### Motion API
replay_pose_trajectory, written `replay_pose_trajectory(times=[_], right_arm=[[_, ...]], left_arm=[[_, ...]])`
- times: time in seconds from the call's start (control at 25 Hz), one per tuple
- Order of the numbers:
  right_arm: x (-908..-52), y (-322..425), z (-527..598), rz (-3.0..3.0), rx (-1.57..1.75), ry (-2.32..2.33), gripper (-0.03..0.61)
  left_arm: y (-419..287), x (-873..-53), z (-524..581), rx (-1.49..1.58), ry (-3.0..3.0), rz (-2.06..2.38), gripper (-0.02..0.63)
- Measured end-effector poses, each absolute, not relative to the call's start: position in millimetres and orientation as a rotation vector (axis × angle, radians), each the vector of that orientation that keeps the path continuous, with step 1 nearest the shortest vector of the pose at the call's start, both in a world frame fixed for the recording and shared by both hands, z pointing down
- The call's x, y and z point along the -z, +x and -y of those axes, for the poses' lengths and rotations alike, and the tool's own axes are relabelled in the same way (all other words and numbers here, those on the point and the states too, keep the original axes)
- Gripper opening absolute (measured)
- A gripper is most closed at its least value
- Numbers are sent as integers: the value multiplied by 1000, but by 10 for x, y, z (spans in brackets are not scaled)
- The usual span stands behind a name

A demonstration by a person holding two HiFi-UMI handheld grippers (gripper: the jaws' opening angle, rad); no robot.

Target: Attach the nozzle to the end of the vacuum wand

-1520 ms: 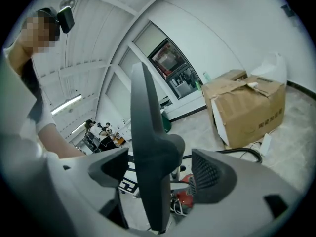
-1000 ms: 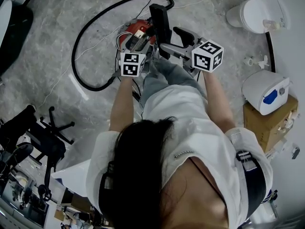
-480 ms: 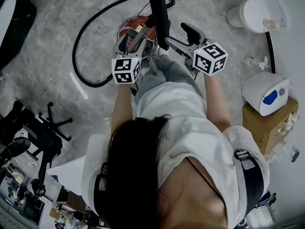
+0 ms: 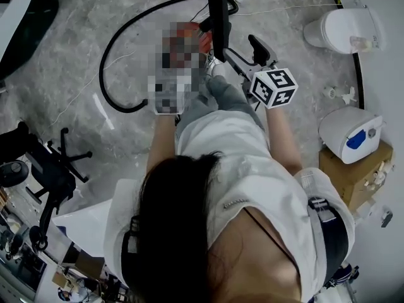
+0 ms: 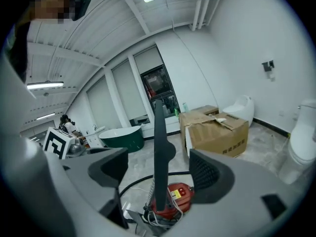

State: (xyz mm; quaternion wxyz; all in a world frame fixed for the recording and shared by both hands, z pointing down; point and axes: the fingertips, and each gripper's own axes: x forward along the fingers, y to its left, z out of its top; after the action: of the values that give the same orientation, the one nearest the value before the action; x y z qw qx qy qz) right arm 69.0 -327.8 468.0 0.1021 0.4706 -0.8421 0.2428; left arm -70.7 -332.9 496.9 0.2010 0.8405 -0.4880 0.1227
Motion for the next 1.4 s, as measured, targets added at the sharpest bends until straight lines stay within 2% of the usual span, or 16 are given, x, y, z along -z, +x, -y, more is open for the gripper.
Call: replay_pose_trajectory(times=[0.4,0.44,0.48,0.52,0.72,0.84,0.96,1.0,1.28,1.4], right_arm=[[-4591,543,3143,2467,-685,1467,386],[-4585,549,3140,2454,-673,1487,337],[-4576,555,3138,2442,-659,1507,238],[-4563,552,3136,2437,-648,1520,210],[-4511,485,3135,2444,-621,1535,154],[-4485,436,3112,2443,-606,1546,96],[-4507,374,3071,2437,-618,1539,67],[-4514,358,3060,2433,-619,1539,64],[-4430,243,3024,2437,-520,1510,17],[-4416,193,3009,2434,-500,1497,15]], left_arm=[[-749,-4652,3178,-309,2341,1448,283],[-751,-4625,3162,-301,2340,1455,272],[-753,-4603,3147,-290,2337,1456,262],[-756,-4585,3135,-279,2335,1453,257],[-779,-4476,3132,-254,2352,1471,194],[-826,-4400,3124,-237,2358,1510,137],[-889,-4376,3089,-231,2355,1545,33],[-908,-4376,3079,-228,2350,1552,18],[-841,-4389,3007,-205,2321,1513,2],[-759,-4382,2967,-212,2315,1488,2]])
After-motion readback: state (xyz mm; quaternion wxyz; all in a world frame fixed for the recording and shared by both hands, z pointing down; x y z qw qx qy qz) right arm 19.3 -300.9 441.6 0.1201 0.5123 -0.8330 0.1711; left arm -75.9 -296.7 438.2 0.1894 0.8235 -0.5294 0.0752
